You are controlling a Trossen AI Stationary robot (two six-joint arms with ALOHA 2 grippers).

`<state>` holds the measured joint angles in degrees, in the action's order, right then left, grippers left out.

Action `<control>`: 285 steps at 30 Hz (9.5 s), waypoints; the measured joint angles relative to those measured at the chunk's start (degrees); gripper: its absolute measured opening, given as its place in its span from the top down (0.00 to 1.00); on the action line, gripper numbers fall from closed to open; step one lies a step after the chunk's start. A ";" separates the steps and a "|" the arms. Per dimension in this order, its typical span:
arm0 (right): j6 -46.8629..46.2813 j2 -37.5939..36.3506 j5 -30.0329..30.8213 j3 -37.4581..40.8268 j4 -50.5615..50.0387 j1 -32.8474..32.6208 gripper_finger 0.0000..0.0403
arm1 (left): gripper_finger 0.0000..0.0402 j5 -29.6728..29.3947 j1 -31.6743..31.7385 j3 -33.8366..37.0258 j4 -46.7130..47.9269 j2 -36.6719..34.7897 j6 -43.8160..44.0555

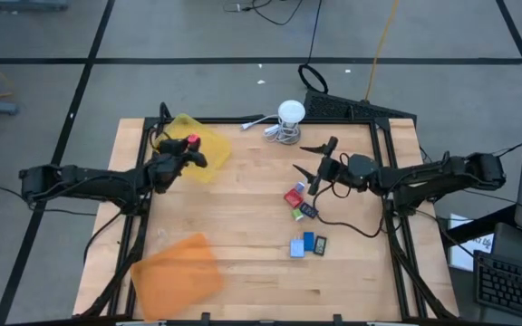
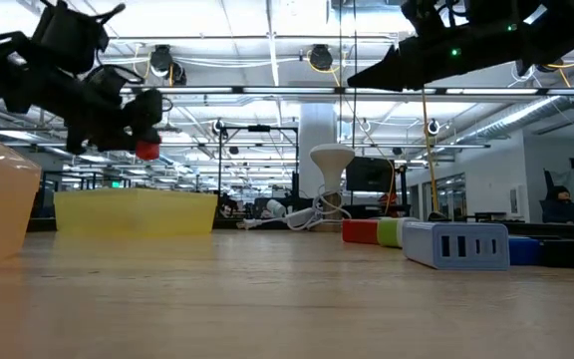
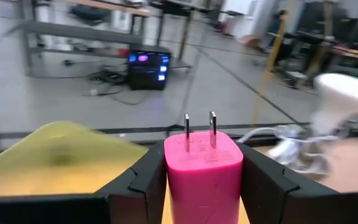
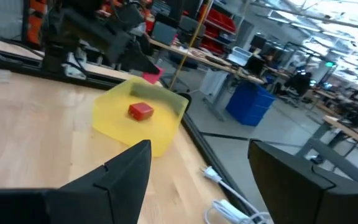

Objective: Pick & Place Office items
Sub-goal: Put the pink charger adapter into the yellow bin, then put the violet charger adapter into the yellow bin

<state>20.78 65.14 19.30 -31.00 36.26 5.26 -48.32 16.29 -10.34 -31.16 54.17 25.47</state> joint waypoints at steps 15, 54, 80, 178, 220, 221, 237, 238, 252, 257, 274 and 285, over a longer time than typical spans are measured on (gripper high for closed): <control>-0.60 0.02 -0.12 0.02 -2.29 1.09 0.36 | 0.61 -9.83 5.39 0.66 21.78 0.03 14.87; -2.19 0.00 0.08 0.04 -2.72 1.02 0.36 | 0.33 18.39 7.31 0.60 20.42 -3.46 17.77; -30.54 1.44 -51.19 5.71 -4.52 -12.10 0.36 | 0.32 21.82 -29.89 0.60 -18.10 -5.78 -9.44; -22.02 21.35 -2.57 8.35 -3.27 -0.36 0.40 | 0.33 21.45 -19.43 0.60 -22.57 8.48 6.28; -39.31 9.97 -10.23 6.03 -27.38 2.53 0.33 | 0.33 21.80 -19.47 0.60 -22.23 8.48 6.34; -39.60 10.14 -10.09 6.03 -27.43 2.54 0.33 | 0.33 21.80 -19.47 0.60 -22.24 8.48 6.35; -42.43 13.55 -9.90 6.03 -23.58 2.53 0.33 | 0.33 21.29 -19.43 0.60 -22.48 8.48 6.26; -42.42 13.55 -8.84 6.03 -23.60 2.52 0.33 | 0.33 21.30 -19.43 0.60 -22.48 8.48 6.16; -37.62 13.55 -2.56 6.03 -25.76 2.53 0.33 | 0.33 21.30 -19.43 0.60 -22.49 8.48 6.02; -35.44 13.53 2.37 6.04 -26.00 2.51 0.33 | 0.33 21.30 -19.43 0.60 -22.48 8.48 5.78; -29.05 13.49 10.85 6.03 -25.26 2.54 0.33 | 0.33 21.34 -19.43 0.60 -22.44 8.48 5.84; -31.07 12.85 10.45 6.05 -23.79 2.53 0.33 | 0.33 21.79 -19.43 0.60 -22.11 8.48 5.93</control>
<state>-10.29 77.99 29.75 -24.95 12.47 7.79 -26.54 -3.14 -9.74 -53.28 62.65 31.40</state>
